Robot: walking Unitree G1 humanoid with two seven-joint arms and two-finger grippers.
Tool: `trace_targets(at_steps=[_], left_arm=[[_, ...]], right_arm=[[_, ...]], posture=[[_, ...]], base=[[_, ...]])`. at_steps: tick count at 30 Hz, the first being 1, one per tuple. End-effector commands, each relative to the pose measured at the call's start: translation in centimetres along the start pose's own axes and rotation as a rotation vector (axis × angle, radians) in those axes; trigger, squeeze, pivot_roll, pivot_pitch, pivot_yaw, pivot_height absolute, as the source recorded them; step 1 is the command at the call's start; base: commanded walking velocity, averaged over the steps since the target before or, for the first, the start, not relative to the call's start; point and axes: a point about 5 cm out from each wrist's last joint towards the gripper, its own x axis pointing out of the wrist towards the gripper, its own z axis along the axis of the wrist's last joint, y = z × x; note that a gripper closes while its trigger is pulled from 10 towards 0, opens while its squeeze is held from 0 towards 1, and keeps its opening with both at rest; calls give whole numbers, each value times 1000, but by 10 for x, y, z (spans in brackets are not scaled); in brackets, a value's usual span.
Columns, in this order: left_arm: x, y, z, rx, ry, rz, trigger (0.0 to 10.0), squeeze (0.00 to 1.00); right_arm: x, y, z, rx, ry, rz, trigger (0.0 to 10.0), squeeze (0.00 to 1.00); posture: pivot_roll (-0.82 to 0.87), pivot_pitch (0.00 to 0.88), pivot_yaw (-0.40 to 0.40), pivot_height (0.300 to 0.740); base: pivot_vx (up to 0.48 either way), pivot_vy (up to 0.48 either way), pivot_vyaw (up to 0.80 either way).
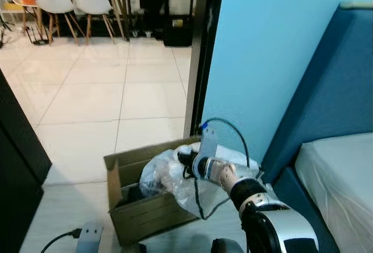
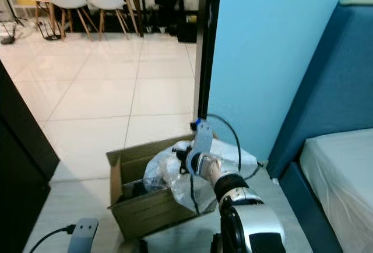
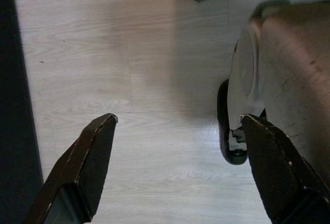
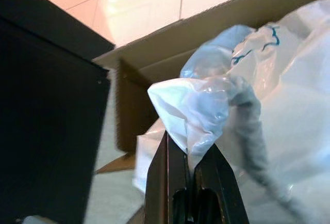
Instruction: Clean up the room
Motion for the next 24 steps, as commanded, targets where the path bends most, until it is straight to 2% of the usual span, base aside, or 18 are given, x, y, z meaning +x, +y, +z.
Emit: trace_targets(at_steps=[1, 2, 3, 5, 7, 8, 10, 11, 12, 23, 24], left_arm=[[0, 2, -3, 25, 2, 0, 10000, 0], [-1, 4, -6, 29, 8, 3, 10000, 0], [-1, 4, -6, 29, 8, 3, 10000, 0], [-1, 5, -8, 32, 15, 4, 10000, 0], [-1, 5, -8, 32, 15, 4, 10000, 0], [-2, 6, -13, 30, 23, 7, 10000, 0], [-2, 6, -13, 30, 23, 7, 10000, 0], [-2, 8, -16, 24, 28, 11, 10000, 0], [-2, 8, -17, 17, 28, 14, 10000, 0], [-5, 13, -27, -36, 7, 43, 10000, 0], [-6, 15, -31, -42, 6, 49, 10000, 0]], right_arm=[[1, 0, -4, -25, 22, -7, 10000, 0], [2, 2, -3, -106, 37, -31, 10000, 0], [2, 2, -3, -106, 37, -31, 10000, 0], [2, 0, -1, -194, 51, -80, 10000, 0], [2, 0, -1, -194, 51, -80, 10000, 0], [3, -2, -2, -325, 84, -144, 10000, 0], [3, -2, -2, -325, 84, -144, 10000, 0], [3, -3, -3, -426, 113, -182, 10000, 0], [3, -2, -3, -449, 112, -188, 10000, 0], [3, -10, -11, -512, 139, -270, 10000, 0], [3, -8, -13, -526, 146, -268, 10000, 0]], posture=[[50, 36, -71, 550], [62, 59, -69, 540], [62, 59, -69, 540], [71, 79, -68, 530], [71, 79, -68, 530], [81, 103, -65, 530], [81, 103, -65, 530], [83, 117, -65, 530], [85, 124, -63, 530], [140, 188, -68, 530], [167, 221, -71, 530]], base=[[0, 0, 0], [0, 0, 0], [0, 0, 0], [0, 0, 0], [0, 0, 0], [0, 0, 0], [0, 0, 0], [0, 0, 0], [0, 0, 0], [0, 0, 0], [0, 0, 0]])
